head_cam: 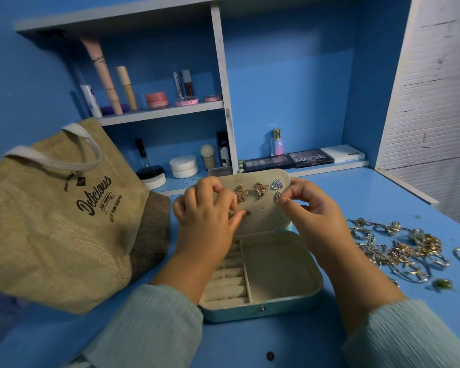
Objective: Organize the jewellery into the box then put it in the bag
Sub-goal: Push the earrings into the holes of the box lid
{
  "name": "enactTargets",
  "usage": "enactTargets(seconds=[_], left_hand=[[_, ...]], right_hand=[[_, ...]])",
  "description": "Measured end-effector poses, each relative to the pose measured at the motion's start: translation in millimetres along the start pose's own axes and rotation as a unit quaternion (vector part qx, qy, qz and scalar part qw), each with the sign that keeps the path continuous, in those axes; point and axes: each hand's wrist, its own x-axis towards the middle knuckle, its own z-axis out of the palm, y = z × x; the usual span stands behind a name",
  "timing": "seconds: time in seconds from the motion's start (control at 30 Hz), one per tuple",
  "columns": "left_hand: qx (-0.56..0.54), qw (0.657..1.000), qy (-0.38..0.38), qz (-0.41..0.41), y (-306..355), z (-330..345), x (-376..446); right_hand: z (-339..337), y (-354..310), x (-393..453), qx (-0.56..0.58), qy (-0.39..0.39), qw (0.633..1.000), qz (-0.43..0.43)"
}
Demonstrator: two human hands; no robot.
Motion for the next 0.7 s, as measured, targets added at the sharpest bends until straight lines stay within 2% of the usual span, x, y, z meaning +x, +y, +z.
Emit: enactTargets(seconds=[0.1, 0.23, 0.37, 0.53, 0.7], left_hand=[[-0.018, 1.000, 0.008, -0.009, -2, 3, -2], [0.034, 0.999, 0.006, -0.020, -3, 4, 0], [0.033, 0.999, 0.019, -0.007, -3, 2, 1], [0.004, 0.999, 0.034, 0.008, 0, -7, -4], [0.024, 0.998, 0.064, 0.018, 5, -18, -13]], right_hand=[[0, -1, -1, 0.001, 0.004, 1.000, 0.000], [0, -2, -1, -0.014, 0.006, 1.000, 0.007], [-1, -12, -2, -0.035, 0.025, 0.999, 0.024], [-9, -36, -9, -0.139, 0.017, 0.990, 0.036], [-17, -65, -12, -0.222, -0.018, 0.975, -0.017]])
